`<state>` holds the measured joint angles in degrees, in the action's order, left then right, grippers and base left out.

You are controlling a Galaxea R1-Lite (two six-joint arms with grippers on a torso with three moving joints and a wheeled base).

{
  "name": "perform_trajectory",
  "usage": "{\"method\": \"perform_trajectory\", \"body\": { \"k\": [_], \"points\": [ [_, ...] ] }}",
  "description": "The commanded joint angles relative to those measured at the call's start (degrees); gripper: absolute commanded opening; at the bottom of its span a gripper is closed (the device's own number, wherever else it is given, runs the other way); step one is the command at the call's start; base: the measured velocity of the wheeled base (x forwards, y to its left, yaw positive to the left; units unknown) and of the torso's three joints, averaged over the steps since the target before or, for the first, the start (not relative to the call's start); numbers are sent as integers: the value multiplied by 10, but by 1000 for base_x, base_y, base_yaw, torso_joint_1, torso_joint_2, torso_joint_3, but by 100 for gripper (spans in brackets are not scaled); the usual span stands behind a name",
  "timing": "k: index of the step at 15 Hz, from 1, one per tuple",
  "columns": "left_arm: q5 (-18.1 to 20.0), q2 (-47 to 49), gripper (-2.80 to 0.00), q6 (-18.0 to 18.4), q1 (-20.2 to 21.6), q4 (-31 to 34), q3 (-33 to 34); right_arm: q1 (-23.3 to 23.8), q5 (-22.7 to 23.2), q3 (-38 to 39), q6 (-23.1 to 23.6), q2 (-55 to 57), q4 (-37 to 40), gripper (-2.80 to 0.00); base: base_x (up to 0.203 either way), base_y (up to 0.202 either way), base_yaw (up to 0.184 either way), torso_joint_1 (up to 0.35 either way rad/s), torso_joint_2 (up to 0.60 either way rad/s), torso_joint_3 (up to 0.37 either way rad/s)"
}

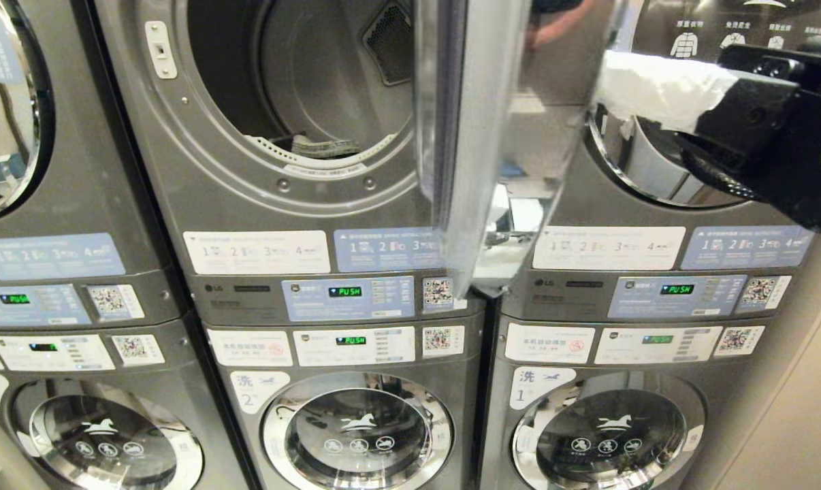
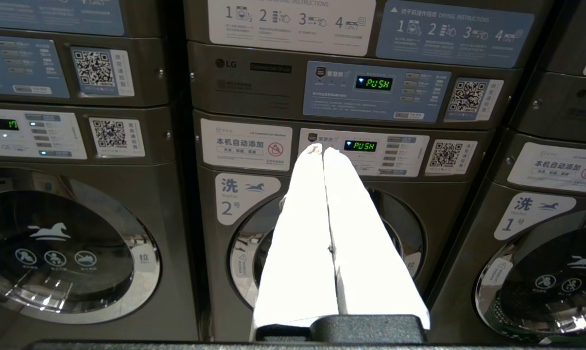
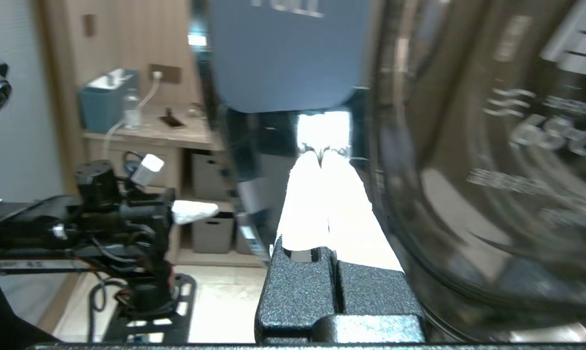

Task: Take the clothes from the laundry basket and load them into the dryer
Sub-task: Close the dryer

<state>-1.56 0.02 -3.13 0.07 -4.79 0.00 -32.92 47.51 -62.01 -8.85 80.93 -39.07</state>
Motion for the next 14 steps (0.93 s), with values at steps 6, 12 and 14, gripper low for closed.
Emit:
{"method": "perform_trajectory", "body": {
  "k": [6,12,14],
  "points": [
    [0,-1,-280,0,0,0,17,-162,-97,-175,49,216,18,-280,0,0,0,0,0,0],
    [0,-1,-280,0,0,0,17,-206,-238,-419,57,416,42,-280,0,0,0,0,0,0],
    [0,0,-280,0,0,0,17,-190,-245,-378,48,369,44,-280,0,0,0,0,0,0]
  ]
}}
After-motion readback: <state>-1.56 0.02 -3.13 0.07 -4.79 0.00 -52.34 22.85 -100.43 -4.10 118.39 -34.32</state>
